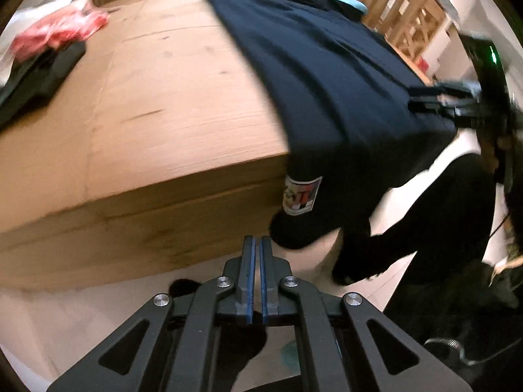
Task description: Fold clothes
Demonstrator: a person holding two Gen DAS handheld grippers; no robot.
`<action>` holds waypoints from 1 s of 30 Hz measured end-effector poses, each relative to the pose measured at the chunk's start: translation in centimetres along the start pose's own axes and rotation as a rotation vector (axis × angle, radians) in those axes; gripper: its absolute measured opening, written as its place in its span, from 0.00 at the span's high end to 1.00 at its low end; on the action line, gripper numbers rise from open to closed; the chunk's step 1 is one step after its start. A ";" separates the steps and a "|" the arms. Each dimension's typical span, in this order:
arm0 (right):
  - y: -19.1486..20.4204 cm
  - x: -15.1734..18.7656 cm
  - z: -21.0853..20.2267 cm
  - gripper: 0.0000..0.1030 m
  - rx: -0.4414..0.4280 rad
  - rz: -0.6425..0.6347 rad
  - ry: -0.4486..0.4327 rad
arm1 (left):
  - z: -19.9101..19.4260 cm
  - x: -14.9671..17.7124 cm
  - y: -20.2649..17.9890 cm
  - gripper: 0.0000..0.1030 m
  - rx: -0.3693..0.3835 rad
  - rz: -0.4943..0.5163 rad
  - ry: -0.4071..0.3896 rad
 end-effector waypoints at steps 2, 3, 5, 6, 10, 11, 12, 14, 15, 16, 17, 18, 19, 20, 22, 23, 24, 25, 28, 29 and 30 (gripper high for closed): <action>0.0 0.0 0.0 0.42 0.000 0.005 0.000 | 0.4 -0.2 -0.5 0.94 0.016 0.008 0.003; 0.0 0.0 0.0 0.42 0.002 0.005 0.000 | 0.6 -0.2 -0.8 0.89 0.024 0.013 0.004; 0.0 0.0 0.0 0.42 0.004 0.005 0.002 | 1.0 -0.4 -1.3 0.73 0.039 0.021 0.007; 0.0 0.0 0.0 0.42 0.004 0.005 0.002 | 1.3 -0.5 -1.6 0.72 0.047 0.025 0.008; -0.2 0.0 0.0 0.41 0.001 0.004 0.002 | 2.1 -1.2 -2.5 0.72 0.078 0.034 0.008; -0.3 0.0 0.0 0.41 0.001 0.004 0.001 | 2.3 -1.6 -2.5 0.72 0.083 0.027 0.001; -0.3 0.1 0.0 0.41 0.001 0.003 0.000 | 2.4 -2.0 -2.5 0.74 0.093 0.022 -0.008; -0.3 0.1 0.0 0.40 0.001 0.001 -0.003 | 2.5 -2.1 -2.5 0.96 0.111 0.022 -0.019; -0.3 0.1 0.0 0.39 0.002 0.002 -0.004 | 2.3 -2.1 -2.6 0.98 0.120 0.025 -0.032; -0.3 0.1 0.1 0.38 0.004 0.004 -0.006 | 2.0 -2.0 -2.7 0.98 0.128 0.026 -0.045; -0.3 0.1 0.1 0.37 0.003 0.001 -0.007 | 1.4 -1.9 -2.7 0.98 0.139 0.022 -0.059; -0.4 0.2 0.1 0.37 0.002 -0.002 -0.008 | 0.5 -1.7 -2.6 0.98 0.157 0.013 -0.074; -0.4 0.2 0.1 0.36 0.001 -0.004 -0.008 | -0.6 -1.6 -2.6 0.98 0.178 0.002 -0.090; -0.4 0.1 0.1 0.36 0.000 -0.006 -0.006 | -1.4 -1.2 -2.7 0.98 0.190 0.004 -0.102; -0.5 0.1 0.2 0.35 -0.001 -0.010 0.000 | -2.1 -0.6 -2.7 0.98 0.198 0.010 -0.109; -0.5 0.1 0.3 0.33 -0.001 -0.008 0.003 | -2.0 -0.3 -2.4 0.98 0.197 0.003 -0.099; -0.7 0.1 0.3 0.32 -0.001 -0.005 0.007 | -1.4 -0.1 -2.1 0.97 0.205 -0.006 -0.073; -0.6 0.1 0.3 0.31 -0.001 -0.001 0.010 | -0.6 0.2 -1.8 0.96 0.191 -0.011 -0.033; -0.6 0.1 0.2 0.31 -0.010 0.018 0.034 | 0.0 0.2 -0.6 0.97 0.109 -0.006 0.001; -0.6 0.1 0.1 0.32 -0.016 0.026 0.046 | -0.5 0.1 -0.5 0.93 0.096 -0.005 -0.005; -0.8 0.1 -0.2 0.32 -0.030 0.042 0.043 | -1.1 -0.2 -0.4 0.91 0.088 -0.005 -0.014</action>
Point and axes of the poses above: each gripper's, at about its wrist camera, not at the fingertips, and z roughly the way its jaws point, y to its left, x to its underside, the point moved 4 cm from there along z, roughly the way its jaws point, and after that the axes turned 10 degrees about -z, right-handed, at the moved point
